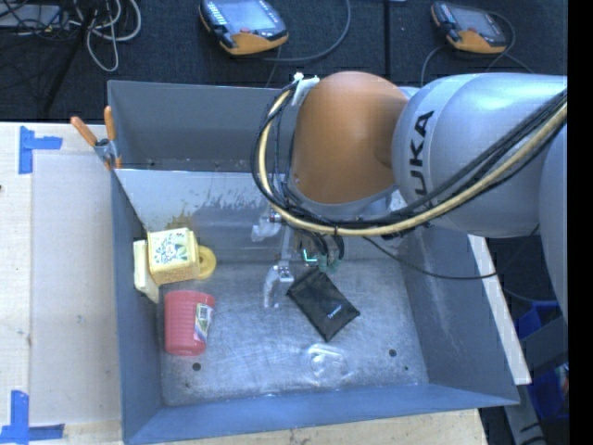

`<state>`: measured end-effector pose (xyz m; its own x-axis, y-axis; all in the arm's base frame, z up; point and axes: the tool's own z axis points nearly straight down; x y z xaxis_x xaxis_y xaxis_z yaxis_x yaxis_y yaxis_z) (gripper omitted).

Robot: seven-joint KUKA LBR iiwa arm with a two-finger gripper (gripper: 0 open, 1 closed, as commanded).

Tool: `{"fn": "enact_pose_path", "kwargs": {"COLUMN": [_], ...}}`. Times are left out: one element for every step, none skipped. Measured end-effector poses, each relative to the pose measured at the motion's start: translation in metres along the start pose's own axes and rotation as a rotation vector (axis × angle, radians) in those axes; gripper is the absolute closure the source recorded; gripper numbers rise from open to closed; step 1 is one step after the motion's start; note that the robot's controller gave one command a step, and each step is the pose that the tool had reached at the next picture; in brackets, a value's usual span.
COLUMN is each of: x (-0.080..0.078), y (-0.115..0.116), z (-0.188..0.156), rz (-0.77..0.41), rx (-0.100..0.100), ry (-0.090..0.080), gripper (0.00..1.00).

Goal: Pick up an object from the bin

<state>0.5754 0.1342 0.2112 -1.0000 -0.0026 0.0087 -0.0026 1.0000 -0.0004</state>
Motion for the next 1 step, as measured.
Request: {"fn": "enact_pose_path", "kwargs": {"x": [-0.0016], "y": [-0.0006], "z": [-0.0041], "rz": [0.002], "rx": [-0.001], "ry": [-0.007], "gripper": [0.0]}}
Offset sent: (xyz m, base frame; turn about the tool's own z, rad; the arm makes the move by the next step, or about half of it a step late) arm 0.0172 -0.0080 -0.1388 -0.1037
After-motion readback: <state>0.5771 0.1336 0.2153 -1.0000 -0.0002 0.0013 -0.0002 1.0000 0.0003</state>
